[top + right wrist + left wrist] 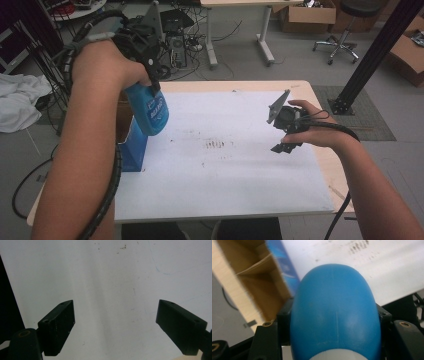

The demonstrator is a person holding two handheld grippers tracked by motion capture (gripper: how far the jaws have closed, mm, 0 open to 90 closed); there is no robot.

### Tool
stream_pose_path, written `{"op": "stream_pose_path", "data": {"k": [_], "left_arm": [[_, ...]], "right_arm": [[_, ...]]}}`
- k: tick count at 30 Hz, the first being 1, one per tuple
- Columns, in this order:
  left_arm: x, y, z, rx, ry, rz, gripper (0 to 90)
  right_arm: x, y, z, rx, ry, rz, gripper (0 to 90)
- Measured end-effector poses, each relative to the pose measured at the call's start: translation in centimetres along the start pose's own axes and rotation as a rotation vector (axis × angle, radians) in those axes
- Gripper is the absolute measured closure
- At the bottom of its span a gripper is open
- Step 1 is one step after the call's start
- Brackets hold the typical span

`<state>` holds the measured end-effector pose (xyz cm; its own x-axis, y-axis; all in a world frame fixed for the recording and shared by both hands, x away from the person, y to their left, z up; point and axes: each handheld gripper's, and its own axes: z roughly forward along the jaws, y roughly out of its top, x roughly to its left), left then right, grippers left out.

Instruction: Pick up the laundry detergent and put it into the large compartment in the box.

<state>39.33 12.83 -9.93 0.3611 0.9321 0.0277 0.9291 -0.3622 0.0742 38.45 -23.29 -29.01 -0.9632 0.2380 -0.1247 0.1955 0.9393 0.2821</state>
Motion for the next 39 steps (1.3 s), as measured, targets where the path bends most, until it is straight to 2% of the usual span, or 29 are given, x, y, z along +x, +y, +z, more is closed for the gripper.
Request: {"op": "stream_pose_path", "data": {"k": [1, 2, 3, 4, 7, 8, 11, 13, 14, 15, 21, 25, 33, 39], "left_arm": [[0.0, 0.0, 0.0, 0.0, 0.0, 0.0, 39.1], [0.8, -0.2, -0.3, -0.002, 0.007, -0.032, 39.1], [0.8, -0.2, -0.3, -0.002, 0.007, -0.032, 39.1], [1.6, -0.5, -0.7, -0.001, 0.003, -0.058, 39.1], [2.8, -0.9, -1.2, 0.0, 0.003, -0.113, 39.1], [2.8, -0.9, -1.2, 0.0, 0.003, -0.113, 39.1], [4.2, -1.2, -1.3, 0.012, 0.035, -0.177, 39.1], [4.5, -1.3, -1.3, 0.012, 0.039, -0.184, 39.1], [5.4, -1.5, -1.4, 0.012, 0.039, -0.218, 39.1], [5.8, -1.5, -1.4, 0.013, 0.036, -0.232, 39.1], [7.6, -2.0, -1.2, 0.02, 0.046, -0.295, 39.0], [8.2, -1.9, -0.8, 0.035, 0.081, -0.323, 39.0], [9.2, -1.9, 0.0, 0.028, 0.078, -0.348, 39.0], [9.7, -1.9, 0.9, 0.034, 0.089, -0.34, 38.9]], "right_arm": [[0.0, 0.0, 0.0, 0.0, 0.0, 0.0, 15.7], [0.0, 0.0, 0.0, 0.001, 0.001, -0.002, 15.7], [0.0, 0.0, 0.0, 0.001, 0.001, -0.002, 15.7], [0.0, 0.0, 0.0, 0.004, 0.0, -0.002, 15.7], [0.0, 0.0, 0.0, 0.005, 0.002, -0.001, 15.7], [0.0, 0.0, 0.0, 0.004, 0.001, -0.001, 15.7], [0.0, 0.1, 0.0, 0.003, -0.001, -0.002, 15.7], [0.1, 0.2, 0.0, 0.0, 0.001, -0.001, 15.7], [0.1, 0.3, 0.1, -0.002, 0.001, -0.004, 15.7], [0.1, 0.4, 0.1, -0.001, 0.001, -0.004, 15.7], [0.2, 0.5, 0.2, 0.003, 0.003, -0.009, 15.7], [0.1, 0.5, 0.2, -0.006, 0.005, -0.007, 15.7], [0.2, 0.7, 0.1, -0.002, 0.006, -0.009, 15.7], [0.2, 0.9, 0.0, 0.002, 0.005, -0.01, 15.7]]}}
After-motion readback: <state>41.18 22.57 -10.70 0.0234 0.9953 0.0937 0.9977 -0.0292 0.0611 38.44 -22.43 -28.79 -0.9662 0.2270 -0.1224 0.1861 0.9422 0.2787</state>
